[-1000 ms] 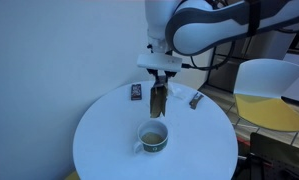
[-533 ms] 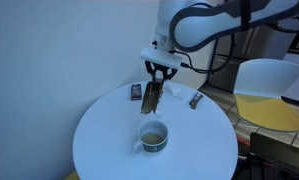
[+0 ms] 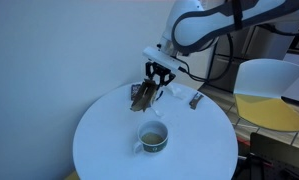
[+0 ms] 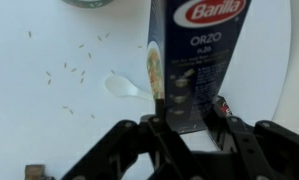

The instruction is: Pour the contents of the box into the cup, then mix it with the spoon

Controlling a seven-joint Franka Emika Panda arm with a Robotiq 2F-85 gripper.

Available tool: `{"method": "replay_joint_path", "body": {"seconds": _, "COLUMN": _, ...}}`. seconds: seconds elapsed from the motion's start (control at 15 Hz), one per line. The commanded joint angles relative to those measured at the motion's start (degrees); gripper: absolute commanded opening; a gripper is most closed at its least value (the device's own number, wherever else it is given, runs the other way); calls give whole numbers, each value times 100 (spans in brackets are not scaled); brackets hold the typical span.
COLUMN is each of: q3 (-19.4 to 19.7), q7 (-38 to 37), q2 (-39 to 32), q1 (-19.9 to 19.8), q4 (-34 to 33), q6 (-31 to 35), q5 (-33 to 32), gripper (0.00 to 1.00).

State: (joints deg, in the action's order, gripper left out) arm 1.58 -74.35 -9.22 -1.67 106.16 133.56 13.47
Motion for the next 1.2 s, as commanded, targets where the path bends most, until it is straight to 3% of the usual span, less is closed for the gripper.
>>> {"method": "replay_joint_path", "body": {"seconds": 0.0, "q3": -10, "q7": 223, "q2": 204, "q1": -40, "q4": 426, "q6": 496, "q5": 702, "gripper": 19}}
{"method": "replay_joint_path", "body": {"seconds": 0.33, "q3": -55, "q7": 527, "q2": 105, "q1": -87, "q4": 644, "q6": 1100, "q5": 1734, "gripper": 19}}
{"method": "replay_joint_path", "body": {"seconds": 0.67, "q3": -70, "q7": 1163, "q2": -109, "q1": -173, "q4": 578, "q6": 1079, "q5": 2800, "gripper": 19}}
{"method": "replay_joint_path", "body": {"seconds": 0.73, "q3": 25, "q7": 901, "q2": -109, "q1": -68, "q4": 555, "q6": 1015, "q5": 2427, "gripper": 44}}
{"method": "replay_joint_path", "body": {"seconds": 0.87, "q3": 31, "q7": 1026, "q2": -161, "q1": -88, "q4": 558, "q6": 1019, "q5": 2604, "gripper": 44}}
{"method": "replay_joint_path", "body": {"seconds": 0.93, "q3": 32, "q7": 1027, "q2": -172, "q1": -92, "q4": 558, "q6": 1019, "q5": 2610, "gripper": 19}}
{"method": "replay_joint_path", "body": {"seconds": 1.13, "q3": -2, "q7": 875, "q2": -446, "q1": -211, "q4": 190, "q6": 565, "q5": 3018, "gripper": 19}}
